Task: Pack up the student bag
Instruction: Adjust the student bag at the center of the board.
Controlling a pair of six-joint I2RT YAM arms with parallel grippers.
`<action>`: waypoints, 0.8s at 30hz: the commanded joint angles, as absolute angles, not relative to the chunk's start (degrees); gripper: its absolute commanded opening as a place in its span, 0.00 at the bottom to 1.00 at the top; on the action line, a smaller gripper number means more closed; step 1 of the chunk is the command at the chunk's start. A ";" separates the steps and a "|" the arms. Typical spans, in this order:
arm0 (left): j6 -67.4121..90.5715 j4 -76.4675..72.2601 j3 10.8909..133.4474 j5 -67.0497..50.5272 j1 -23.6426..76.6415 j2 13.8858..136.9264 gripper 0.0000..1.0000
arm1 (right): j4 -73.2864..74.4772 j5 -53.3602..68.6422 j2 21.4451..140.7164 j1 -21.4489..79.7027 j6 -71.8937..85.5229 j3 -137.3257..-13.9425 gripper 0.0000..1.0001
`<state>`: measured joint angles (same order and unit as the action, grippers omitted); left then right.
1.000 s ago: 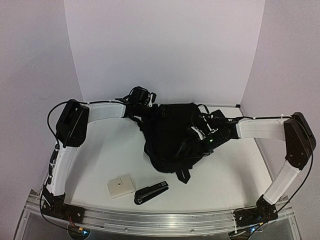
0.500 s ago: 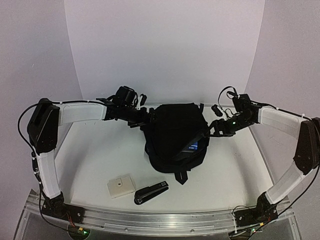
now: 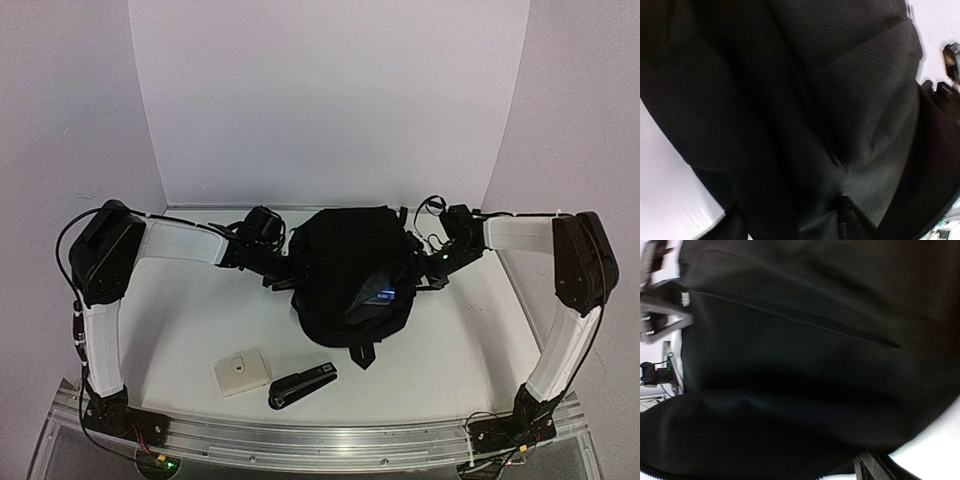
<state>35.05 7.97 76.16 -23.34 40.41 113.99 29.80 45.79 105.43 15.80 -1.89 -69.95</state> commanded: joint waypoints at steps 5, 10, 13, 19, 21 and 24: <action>35.19 5.86 88.64 -26.57 35.45 122.80 0.34 | 19.66 49.52 110.33 27.65 5.56 -71.50 0.78; 32.64 11.36 99.39 -27.58 30.55 128.02 0.24 | 17.68 48.45 116.05 34.82 8.38 -80.79 0.76; 30.69 16.53 107.29 -26.95 27.79 130.96 0.26 | 17.65 47.14 116.53 38.26 9.19 -87.00 0.77; 29.18 19.55 108.90 -24.06 25.11 126.90 0.66 | 17.90 47.30 110.67 38.21 10.23 -86.52 0.82; 28.82 18.48 104.22 -22.03 25.14 122.23 0.70 | 18.24 47.02 106.91 37.13 9.05 -83.01 0.83; 28.20 16.17 96.37 -18.47 25.23 114.09 0.76 | 18.84 48.84 101.34 34.07 8.57 -77.86 0.83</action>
